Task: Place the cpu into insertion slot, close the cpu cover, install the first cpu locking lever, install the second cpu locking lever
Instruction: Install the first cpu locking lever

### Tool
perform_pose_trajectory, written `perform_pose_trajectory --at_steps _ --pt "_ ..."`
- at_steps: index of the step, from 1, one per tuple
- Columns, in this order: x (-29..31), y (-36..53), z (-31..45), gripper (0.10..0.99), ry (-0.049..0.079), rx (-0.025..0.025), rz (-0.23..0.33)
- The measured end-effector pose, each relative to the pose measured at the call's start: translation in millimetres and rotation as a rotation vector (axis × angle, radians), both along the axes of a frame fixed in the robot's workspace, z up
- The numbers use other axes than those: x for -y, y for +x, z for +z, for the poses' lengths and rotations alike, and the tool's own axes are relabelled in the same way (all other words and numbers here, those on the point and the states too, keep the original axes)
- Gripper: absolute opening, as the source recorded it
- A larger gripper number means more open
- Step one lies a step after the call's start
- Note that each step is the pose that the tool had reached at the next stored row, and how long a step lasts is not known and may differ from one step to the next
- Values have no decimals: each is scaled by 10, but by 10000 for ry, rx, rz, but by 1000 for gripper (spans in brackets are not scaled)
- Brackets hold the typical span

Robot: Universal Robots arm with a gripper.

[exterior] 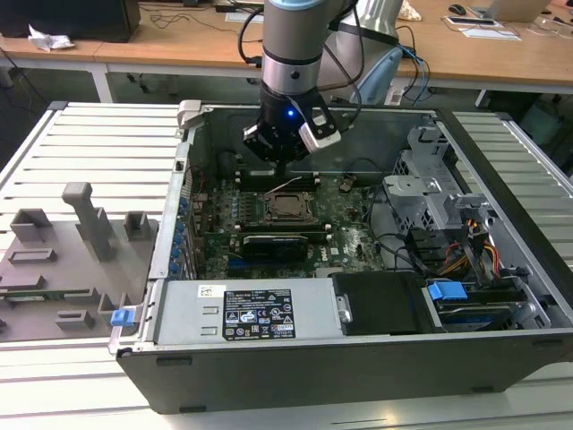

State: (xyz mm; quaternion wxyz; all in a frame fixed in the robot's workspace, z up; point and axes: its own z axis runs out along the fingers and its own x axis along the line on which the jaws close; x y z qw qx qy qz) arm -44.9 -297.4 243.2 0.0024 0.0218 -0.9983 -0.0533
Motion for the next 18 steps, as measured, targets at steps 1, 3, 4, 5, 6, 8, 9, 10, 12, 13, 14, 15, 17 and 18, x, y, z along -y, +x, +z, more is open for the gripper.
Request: perform_pose_trajectory --at_steps 1,3,4,5,6,8,9,10,12,13,14,15,17,18 --pt "0 3 -4 106 1 0 0" --pt "0 7 -12 106 0 0 0" --pt "0 9 -15 106 0 -1 1" --pt "0 11 -19 106 0 0 0" --pt "0 13 -23 106 1 1 0" --pt "0 17 -31 106 0 0 -1" --pt "0 18 -35 106 0 1 -1" --pt "0 22 -37 106 -1 0 1" --pt "0 30 -45 106 1 1 0" --pt "0 35 -50 106 1 0 0" --pt "-1 39 -54 106 0 0 -1" --pt "-2 47 -58 106 -1 0 2" --pt "-7 61 -68 106 0 0 23" --pt "-16 72 -75 106 0 1 44"
